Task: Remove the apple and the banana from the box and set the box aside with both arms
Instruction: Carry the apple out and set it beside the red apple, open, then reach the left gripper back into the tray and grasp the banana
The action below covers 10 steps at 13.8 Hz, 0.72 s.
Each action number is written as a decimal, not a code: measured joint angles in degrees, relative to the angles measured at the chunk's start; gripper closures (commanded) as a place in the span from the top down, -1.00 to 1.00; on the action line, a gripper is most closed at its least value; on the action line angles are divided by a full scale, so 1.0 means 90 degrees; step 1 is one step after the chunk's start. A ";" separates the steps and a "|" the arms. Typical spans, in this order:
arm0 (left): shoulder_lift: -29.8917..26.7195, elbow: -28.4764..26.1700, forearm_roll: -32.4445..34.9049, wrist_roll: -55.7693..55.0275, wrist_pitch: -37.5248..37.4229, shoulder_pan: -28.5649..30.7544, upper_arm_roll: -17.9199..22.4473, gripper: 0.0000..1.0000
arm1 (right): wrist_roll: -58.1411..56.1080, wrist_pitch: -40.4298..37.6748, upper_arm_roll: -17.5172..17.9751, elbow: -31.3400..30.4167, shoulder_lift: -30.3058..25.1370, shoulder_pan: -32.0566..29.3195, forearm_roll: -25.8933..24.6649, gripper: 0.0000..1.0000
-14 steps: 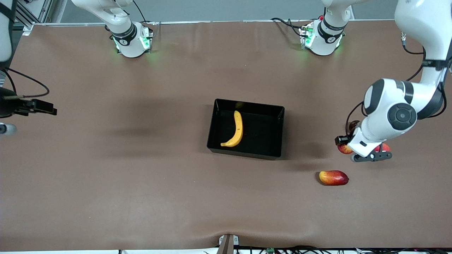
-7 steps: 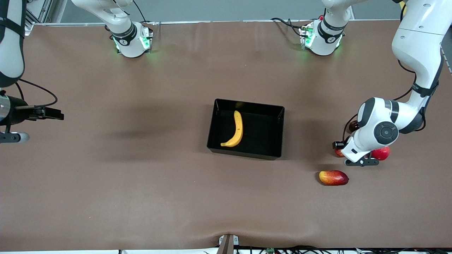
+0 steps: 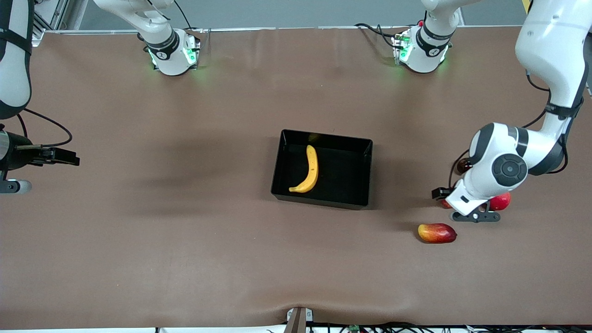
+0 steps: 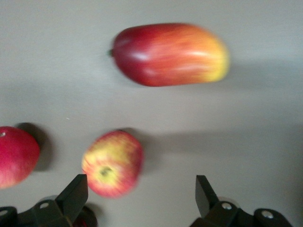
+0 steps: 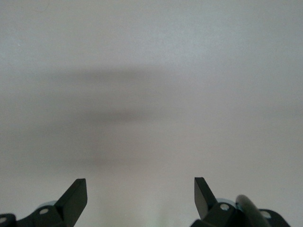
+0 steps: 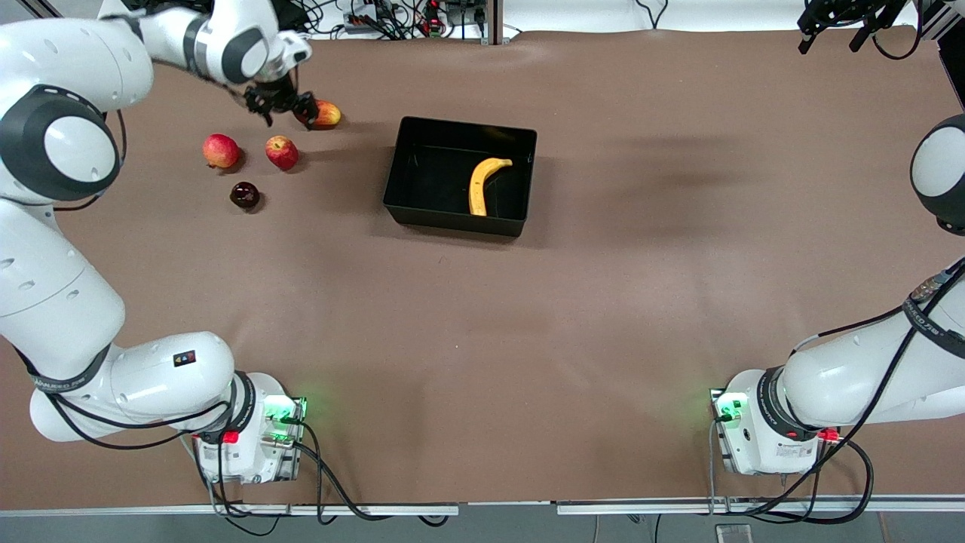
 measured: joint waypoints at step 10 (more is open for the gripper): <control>0.0435 0.0489 -0.0162 -0.2149 -0.0315 -0.2162 -0.0978 1.00 | 0.1160 0.0116 0.0051 -0.0011 0.0230 0.0669 0.0010 1.00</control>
